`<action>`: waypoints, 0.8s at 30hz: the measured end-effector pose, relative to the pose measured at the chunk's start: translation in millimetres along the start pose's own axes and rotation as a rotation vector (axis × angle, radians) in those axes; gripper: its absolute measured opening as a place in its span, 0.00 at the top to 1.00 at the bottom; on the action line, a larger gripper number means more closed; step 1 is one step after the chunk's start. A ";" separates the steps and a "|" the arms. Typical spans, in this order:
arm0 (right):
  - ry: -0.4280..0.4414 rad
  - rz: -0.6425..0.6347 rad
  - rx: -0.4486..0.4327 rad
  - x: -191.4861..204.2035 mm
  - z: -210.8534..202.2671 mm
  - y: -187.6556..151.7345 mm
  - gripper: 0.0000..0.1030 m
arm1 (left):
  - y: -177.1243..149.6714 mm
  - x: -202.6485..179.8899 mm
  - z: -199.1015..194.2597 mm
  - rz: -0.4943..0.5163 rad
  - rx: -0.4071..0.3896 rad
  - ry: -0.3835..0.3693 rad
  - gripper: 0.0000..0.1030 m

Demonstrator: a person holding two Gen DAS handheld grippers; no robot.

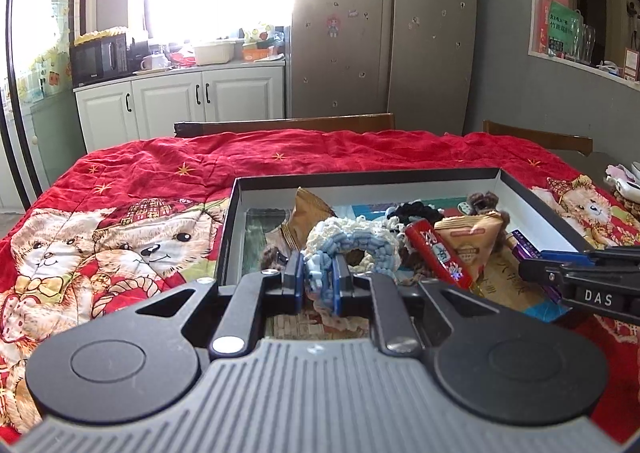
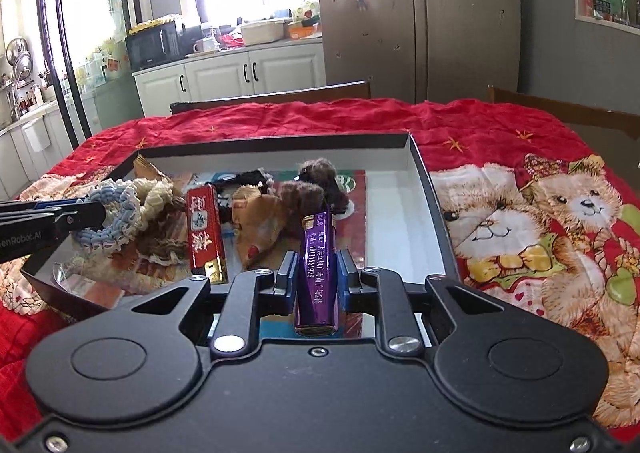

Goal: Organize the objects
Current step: 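Open both tools to drop the blue hair tie and purple packet into the box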

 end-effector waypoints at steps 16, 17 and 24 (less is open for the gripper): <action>0.007 -0.003 0.018 -2.3 8.8 -2.5 0.81 | -7.6 -0.5 11.1 0.019 0.033 0.006 0.84; 0.006 -0.004 0.018 -1.9 8.9 -2.5 0.81 | -8.3 -0.4 11.8 0.021 0.036 0.007 0.84; 0.005 -0.006 0.018 -1.8 9.4 -2.4 0.81 | -10.8 -0.4 14.5 0.028 0.046 0.011 0.84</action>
Point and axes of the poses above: each gripper's, at about its wrist camera, not at the fingertips, and z roughly the way its jaws point, x to its left, y to its top, the point moved 5 cm from there along z, roughly the way its jaws point, and after that the axes turned 5 degrees about -z, right-handed, at the moved point
